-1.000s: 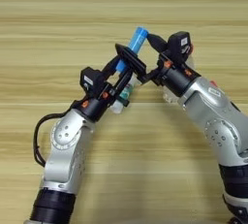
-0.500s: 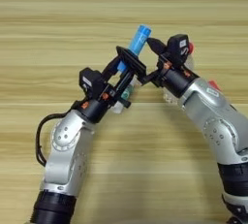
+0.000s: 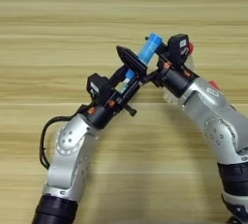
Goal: Move the objects on the table
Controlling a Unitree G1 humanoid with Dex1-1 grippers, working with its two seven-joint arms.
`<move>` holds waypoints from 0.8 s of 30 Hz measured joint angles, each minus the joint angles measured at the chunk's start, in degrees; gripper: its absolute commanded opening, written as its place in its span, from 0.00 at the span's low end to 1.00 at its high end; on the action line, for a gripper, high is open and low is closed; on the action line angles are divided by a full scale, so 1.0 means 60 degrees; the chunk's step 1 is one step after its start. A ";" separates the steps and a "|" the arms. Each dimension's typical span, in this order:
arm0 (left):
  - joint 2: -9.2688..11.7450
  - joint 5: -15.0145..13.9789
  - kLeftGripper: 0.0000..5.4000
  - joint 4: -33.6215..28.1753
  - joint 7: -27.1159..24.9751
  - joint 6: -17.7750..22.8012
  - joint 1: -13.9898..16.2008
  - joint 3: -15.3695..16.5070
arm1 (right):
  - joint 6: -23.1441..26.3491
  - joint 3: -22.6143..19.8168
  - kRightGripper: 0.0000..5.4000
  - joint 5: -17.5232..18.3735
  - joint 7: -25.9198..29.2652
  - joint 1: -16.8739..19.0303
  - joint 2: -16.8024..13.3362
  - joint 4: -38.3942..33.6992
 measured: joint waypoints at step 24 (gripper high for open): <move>0.0011 0.0000 0.25 0.0142 0.0114 -0.0073 -0.0029 0.0215 | 0.0347 -0.0125 0.44 0.0431 0.0102 -0.0012 0.0074 -0.0015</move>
